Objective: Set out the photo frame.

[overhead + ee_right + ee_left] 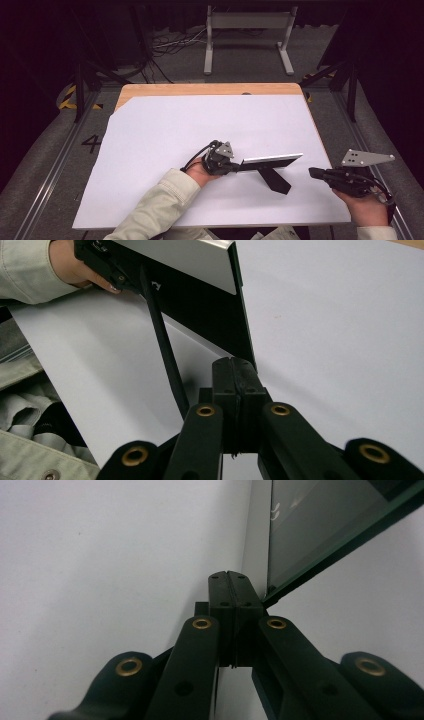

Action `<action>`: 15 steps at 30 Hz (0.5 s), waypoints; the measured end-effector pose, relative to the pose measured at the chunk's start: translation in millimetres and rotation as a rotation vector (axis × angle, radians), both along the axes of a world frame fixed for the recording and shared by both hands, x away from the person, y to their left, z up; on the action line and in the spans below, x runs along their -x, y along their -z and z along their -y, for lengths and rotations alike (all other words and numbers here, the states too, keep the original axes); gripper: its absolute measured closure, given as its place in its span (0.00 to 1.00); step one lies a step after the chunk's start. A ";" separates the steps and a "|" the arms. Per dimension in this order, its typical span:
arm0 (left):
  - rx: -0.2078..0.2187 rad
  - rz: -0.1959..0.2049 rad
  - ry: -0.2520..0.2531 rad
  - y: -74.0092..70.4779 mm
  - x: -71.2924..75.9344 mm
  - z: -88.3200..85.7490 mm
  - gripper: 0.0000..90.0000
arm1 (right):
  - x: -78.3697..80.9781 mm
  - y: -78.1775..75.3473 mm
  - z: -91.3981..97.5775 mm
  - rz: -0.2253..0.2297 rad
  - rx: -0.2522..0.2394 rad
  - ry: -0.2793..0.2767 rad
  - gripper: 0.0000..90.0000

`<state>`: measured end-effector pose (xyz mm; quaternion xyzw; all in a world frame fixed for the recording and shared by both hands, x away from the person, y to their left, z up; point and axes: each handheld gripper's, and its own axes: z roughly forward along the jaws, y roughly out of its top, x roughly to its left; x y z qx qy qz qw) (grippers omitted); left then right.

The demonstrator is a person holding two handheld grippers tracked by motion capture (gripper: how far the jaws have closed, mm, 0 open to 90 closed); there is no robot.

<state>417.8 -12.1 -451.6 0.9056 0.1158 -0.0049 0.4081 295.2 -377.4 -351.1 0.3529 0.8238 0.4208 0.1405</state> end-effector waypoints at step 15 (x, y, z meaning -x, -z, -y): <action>-0.057 0.059 0.121 -4.0 18.6 9.1 1.00 | -1.9 -7.2 3.1 -0.030 -0.049 0.041 0.99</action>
